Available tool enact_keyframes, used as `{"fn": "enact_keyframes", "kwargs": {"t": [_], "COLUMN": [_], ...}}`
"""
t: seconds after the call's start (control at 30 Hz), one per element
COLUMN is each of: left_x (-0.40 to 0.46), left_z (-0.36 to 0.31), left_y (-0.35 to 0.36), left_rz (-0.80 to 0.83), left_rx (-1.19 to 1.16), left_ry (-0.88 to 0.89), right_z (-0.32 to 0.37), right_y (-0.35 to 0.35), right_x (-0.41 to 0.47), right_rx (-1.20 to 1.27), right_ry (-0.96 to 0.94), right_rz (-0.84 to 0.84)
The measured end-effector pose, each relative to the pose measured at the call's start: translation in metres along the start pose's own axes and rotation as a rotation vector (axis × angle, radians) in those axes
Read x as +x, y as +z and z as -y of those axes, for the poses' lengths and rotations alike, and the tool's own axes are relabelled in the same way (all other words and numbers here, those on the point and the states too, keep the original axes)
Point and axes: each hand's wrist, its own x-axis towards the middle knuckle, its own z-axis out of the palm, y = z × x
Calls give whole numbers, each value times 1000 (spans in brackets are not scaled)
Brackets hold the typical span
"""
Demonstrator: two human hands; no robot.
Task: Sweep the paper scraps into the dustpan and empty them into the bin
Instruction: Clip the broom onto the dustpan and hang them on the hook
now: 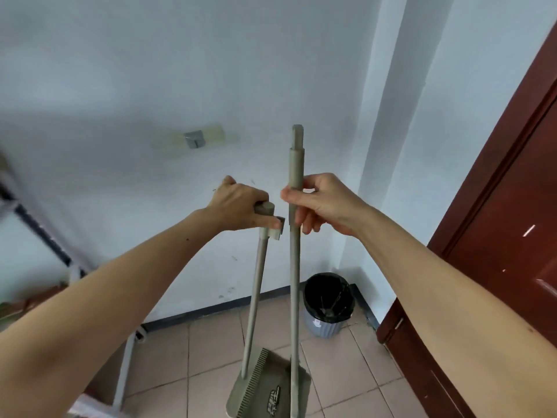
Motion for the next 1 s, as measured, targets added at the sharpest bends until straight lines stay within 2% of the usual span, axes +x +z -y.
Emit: {"fn": "enact_keyframes", "kwargs": {"t": [0.1, 0.23, 0.43, 0.57, 0.7, 0.87, 1.0], "left_x": [-4, -4, -2, 9, 29, 68, 99], "left_z": [23, 64, 101, 126, 143, 166, 182], "left_y": [-1, 1, -4, 5, 10, 10, 4], "left_rz": [15, -12, 0, -17, -136, -179, -202], "left_rx": [42, 28, -15, 33, 50, 91, 114], "left_ry": [-20, 41, 108, 77, 2, -8, -35], "right_z": [9, 16, 36, 48, 54, 61, 68], "right_y": [24, 57, 92, 97, 99, 88, 72], "right_x": [31, 71, 114, 142, 172, 215, 248], "right_rx": [-181, -214, -407, -367, -364, -255, -93], "right_ry": [-129, -240, -424, -501, -561, -568, -597], "right_rz": [-8, -44, -182, -276, -322, -318, -227]}}
